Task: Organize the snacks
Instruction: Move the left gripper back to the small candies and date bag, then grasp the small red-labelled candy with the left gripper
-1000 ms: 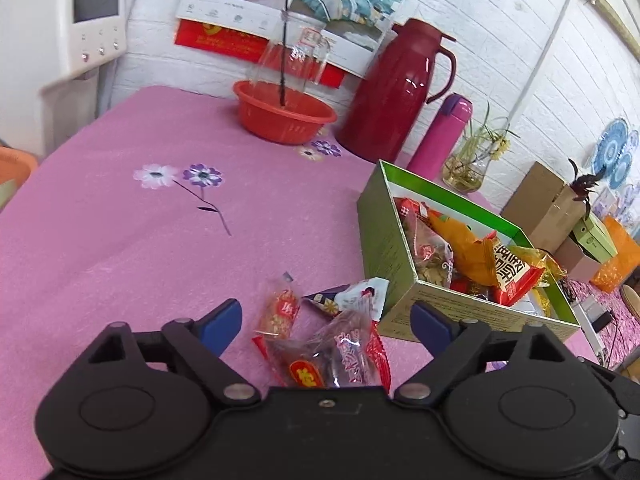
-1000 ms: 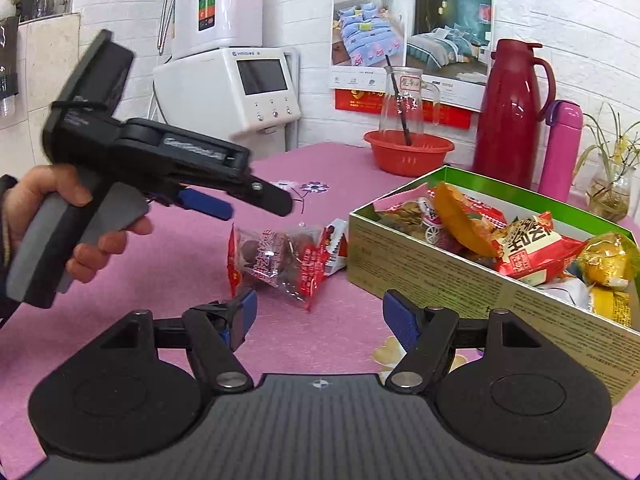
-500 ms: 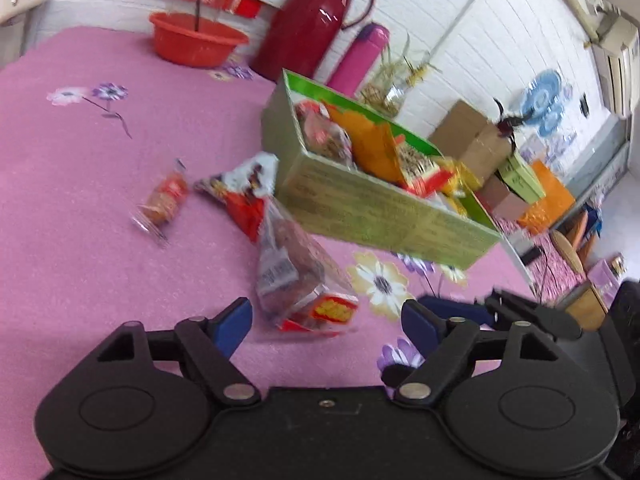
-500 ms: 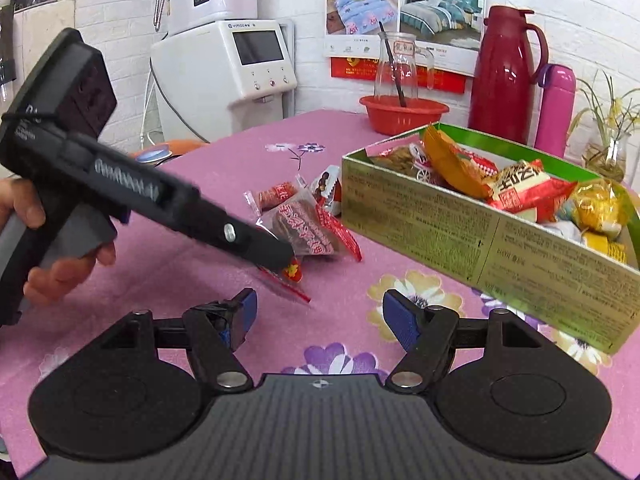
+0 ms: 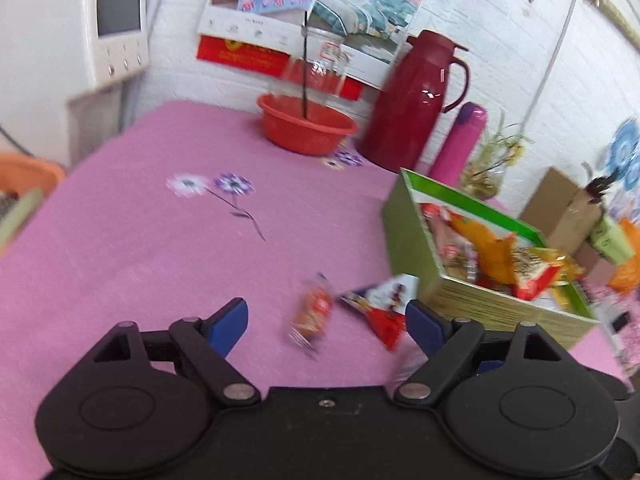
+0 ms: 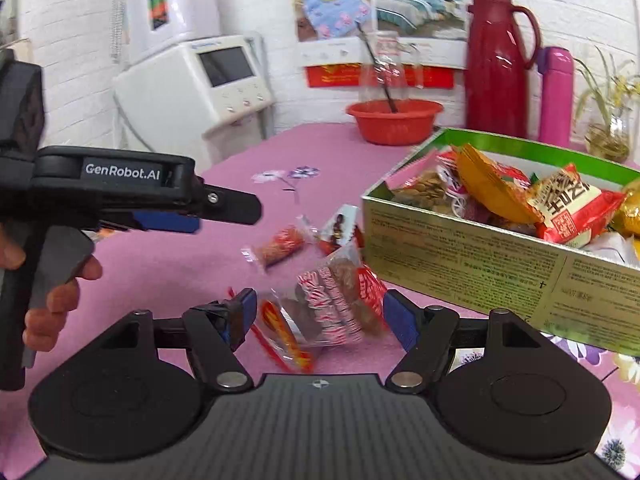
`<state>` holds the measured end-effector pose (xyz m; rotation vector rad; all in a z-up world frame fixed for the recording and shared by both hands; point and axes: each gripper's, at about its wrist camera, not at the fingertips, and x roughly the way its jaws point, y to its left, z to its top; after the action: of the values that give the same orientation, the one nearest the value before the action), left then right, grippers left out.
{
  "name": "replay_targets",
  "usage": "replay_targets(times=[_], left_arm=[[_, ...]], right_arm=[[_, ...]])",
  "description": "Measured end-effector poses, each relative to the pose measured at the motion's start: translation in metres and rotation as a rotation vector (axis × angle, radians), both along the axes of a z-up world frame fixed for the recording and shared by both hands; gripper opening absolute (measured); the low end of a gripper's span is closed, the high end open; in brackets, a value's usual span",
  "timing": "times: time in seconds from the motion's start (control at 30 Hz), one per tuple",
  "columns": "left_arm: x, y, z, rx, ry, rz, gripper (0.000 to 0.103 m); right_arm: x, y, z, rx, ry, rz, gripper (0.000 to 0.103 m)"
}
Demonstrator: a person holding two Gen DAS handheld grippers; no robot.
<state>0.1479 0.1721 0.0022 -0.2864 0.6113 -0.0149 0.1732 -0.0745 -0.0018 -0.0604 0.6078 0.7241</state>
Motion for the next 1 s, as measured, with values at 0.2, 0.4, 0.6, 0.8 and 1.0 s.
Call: replay_targets(times=[0.2,0.4,0.6,0.8,1.0], left_arm=[[0.029,-0.005,-0.02,0.071,0.053,-0.044,0.056],[0.044,-0.003,-0.038,0.079,0.083,-0.044,0.023],[0.047,-0.007,-0.037,0.101,0.083,-0.047,0.021],[0.045,-0.012,-0.039,0.138,0.074,-0.048,0.02],[0.044,-0.019,-0.039,0.159,0.074,-0.046,0.02]], right_arm=[[0.004,-0.013,-0.01,-0.016,0.037,-0.016,0.103],[-0.002,-0.029,-0.007,-0.027,0.027,-0.045,0.103],[-0.001,-0.013,-0.002,-0.052,-0.077,-0.002,0.103],[0.004,-0.003,-0.008,-0.097,-0.122,0.075,0.103],[0.007,-0.008,-0.006,-0.06,-0.076,0.091,0.103]])
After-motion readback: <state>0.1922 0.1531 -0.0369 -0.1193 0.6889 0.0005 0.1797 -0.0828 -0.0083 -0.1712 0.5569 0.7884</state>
